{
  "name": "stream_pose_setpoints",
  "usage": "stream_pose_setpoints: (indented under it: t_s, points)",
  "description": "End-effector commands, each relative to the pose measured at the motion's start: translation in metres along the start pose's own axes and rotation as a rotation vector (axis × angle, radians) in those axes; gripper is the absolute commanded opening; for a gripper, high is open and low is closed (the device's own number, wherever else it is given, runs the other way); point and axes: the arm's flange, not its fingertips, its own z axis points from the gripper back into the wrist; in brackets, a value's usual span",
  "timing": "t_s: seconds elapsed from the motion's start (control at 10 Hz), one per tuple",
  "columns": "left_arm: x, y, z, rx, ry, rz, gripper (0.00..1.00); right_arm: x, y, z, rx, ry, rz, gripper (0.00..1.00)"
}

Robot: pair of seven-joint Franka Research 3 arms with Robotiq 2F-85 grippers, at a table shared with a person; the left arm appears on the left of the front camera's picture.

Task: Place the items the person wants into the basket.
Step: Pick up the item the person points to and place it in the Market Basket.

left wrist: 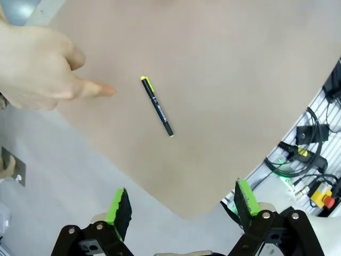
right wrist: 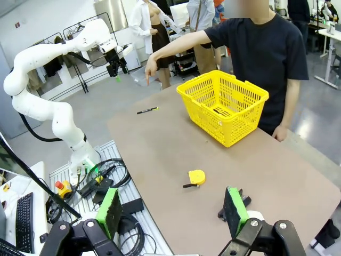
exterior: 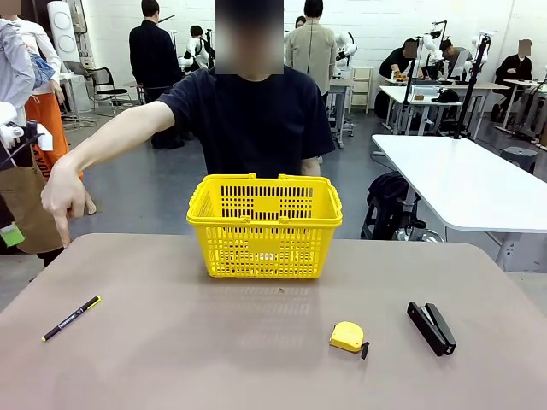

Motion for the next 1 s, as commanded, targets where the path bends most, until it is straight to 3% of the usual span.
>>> stream_pose_setpoints:
  t_s: [0.0,0.1,0.6,0.9]
  points:
    - [0.005,-0.008,-0.002,0.034,-0.039,0.027,1.0,0.002,-0.001,0.0,0.015,-0.023,0.016,1.0]
    - [0.0,0.0,0.0,0.0,0.0,0.0,1.0,0.002,-0.001,0.0,0.015,-0.023,0.016,1.0]
    - [0.001,0.0,-0.002,0.002,-0.012,0.007,1.0,0.002,-0.001,0.0,0.015,-0.023,0.016,1.0]
    - [-0.005,-0.02,-0.05,0.158,0.017,-0.014,1.0,0.002,-0.001,0.0,0.015,-0.023,0.016,1.0]
